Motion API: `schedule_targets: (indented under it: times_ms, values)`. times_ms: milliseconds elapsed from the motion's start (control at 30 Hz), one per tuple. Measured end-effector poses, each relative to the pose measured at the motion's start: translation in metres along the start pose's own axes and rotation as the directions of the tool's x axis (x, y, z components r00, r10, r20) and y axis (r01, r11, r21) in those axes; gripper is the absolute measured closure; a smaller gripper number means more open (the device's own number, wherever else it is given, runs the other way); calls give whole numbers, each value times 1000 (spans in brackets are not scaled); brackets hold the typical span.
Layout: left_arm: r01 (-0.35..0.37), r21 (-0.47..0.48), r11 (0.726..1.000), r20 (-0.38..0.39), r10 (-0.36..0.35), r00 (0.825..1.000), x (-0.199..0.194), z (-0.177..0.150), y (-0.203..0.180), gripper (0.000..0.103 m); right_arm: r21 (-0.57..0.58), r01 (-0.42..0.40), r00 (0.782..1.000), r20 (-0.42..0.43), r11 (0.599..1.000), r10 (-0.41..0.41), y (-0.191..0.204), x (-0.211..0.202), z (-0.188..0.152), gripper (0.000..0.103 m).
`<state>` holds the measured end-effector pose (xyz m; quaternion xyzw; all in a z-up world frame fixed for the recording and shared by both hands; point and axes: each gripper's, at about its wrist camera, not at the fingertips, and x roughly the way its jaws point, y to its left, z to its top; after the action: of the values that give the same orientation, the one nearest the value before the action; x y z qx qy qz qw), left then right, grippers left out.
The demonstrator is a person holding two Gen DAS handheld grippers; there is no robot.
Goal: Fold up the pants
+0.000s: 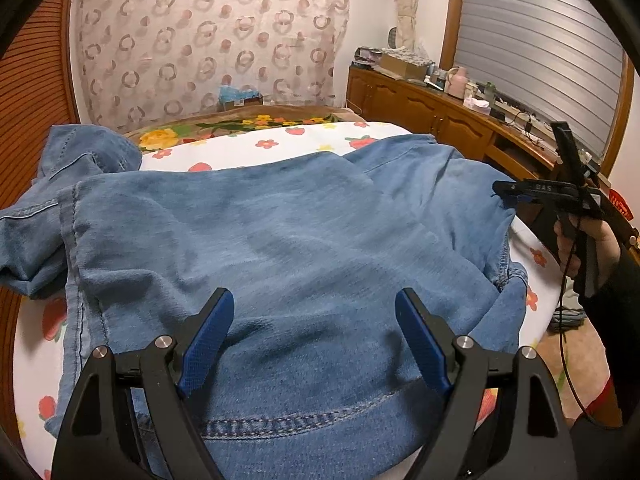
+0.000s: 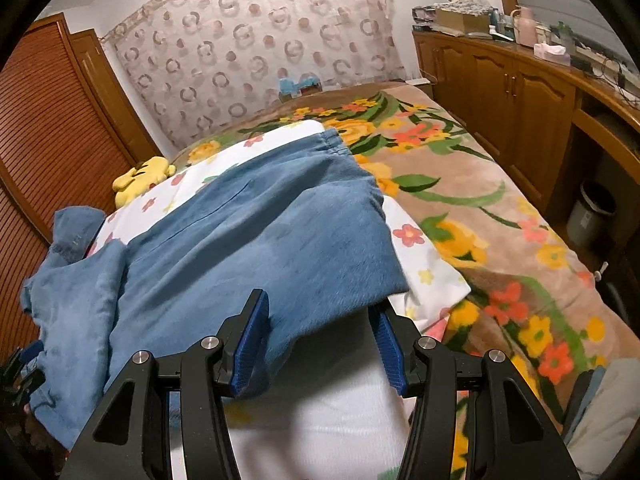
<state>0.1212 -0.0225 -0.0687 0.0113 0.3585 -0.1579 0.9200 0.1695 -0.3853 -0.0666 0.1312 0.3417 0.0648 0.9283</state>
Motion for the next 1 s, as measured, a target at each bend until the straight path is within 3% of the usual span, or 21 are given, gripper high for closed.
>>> schedule_targets:
  times_ms: [167, 267, 367, 533, 733, 867, 1000]
  values:
    - [-4, -1, 1000, 2, 4, 1000, -2, 0, 3, 20, 19, 15, 1000, -18, 1000, -15, -5, 8, 9, 50]
    - [-7, -8, 1000, 8, 7, 1000, -4, 0, 5, 20, 9, 16, 1000, -14, 1000, -16, -2, 9, 12, 81]
    - [-10, -15, 1000, 14, 10, 1000, -8, -1, 8, 20, -17, -3, 1000, 30, 1000, 3, 5, 1, 13, 95]
    - [-17, -22, 1000, 30, 17, 999, -16, -2, 15, 20, -66, -105, 990, 90, 992, 111, 32, -25, 17, 99]
    - [-30, -56, 998, 62, 33, 997, -30, -3, 29, 20, -208, -198, 964, 138, 958, 229, 100, -61, 30, 99]
    - [-50, -78, 996, 83, 56, 995, -42, -5, 41, 20, -301, -292, 931, 125, 908, 342, 153, -81, 33, 99]
    - [-70, -95, 993, 106, 80, 991, -56, -6, 49, 20, -379, -410, 884, 60, 830, 464, 205, -99, 28, 99]
